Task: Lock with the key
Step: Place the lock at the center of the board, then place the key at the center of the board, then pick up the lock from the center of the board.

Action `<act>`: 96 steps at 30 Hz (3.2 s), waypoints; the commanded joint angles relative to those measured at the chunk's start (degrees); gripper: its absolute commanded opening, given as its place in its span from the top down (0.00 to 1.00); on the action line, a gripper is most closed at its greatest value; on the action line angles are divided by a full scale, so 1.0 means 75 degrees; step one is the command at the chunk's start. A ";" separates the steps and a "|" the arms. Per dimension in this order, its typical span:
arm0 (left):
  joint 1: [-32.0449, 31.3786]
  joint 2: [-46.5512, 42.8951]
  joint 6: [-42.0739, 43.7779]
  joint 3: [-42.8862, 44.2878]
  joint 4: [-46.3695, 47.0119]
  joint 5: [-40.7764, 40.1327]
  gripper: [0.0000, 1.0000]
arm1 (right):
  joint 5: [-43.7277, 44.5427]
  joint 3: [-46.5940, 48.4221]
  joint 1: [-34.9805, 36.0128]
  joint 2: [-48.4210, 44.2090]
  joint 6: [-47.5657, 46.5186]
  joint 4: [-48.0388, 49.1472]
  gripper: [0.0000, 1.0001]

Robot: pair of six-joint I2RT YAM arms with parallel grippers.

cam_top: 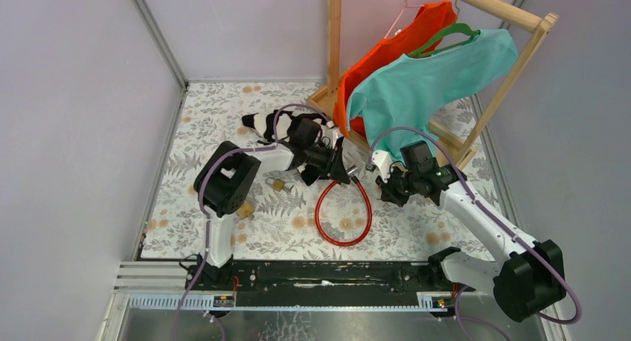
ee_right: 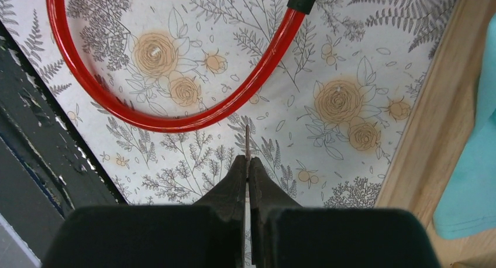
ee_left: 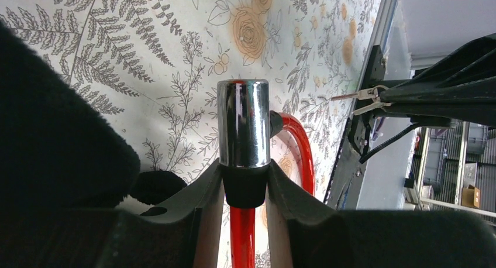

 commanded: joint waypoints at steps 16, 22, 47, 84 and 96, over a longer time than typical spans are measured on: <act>0.0133 -0.0858 0.3287 0.0769 -0.2379 -0.0183 0.22 | -0.0425 0.0508 0.0754 0.1111 -0.0168 0.0130 1.00; 0.0812 -0.1803 0.4051 0.0380 -0.2999 -0.0319 0.10 | 0.0136 0.0362 0.1440 0.1312 -0.0182 0.0454 1.00; 0.2800 -0.5025 0.5374 -0.1848 -0.3993 -0.4098 0.04 | 0.0287 0.1909 0.3195 0.3609 0.0090 0.1075 0.30; 0.1187 -0.2666 0.5694 -0.1900 -0.3738 -0.5323 0.47 | 0.0918 0.1202 0.3156 0.2399 -0.0375 0.1437 0.28; 0.1124 -0.3599 0.5754 -0.2067 -0.3526 -0.4647 0.84 | 0.1118 0.1182 0.3146 0.2463 -0.0420 0.1460 0.28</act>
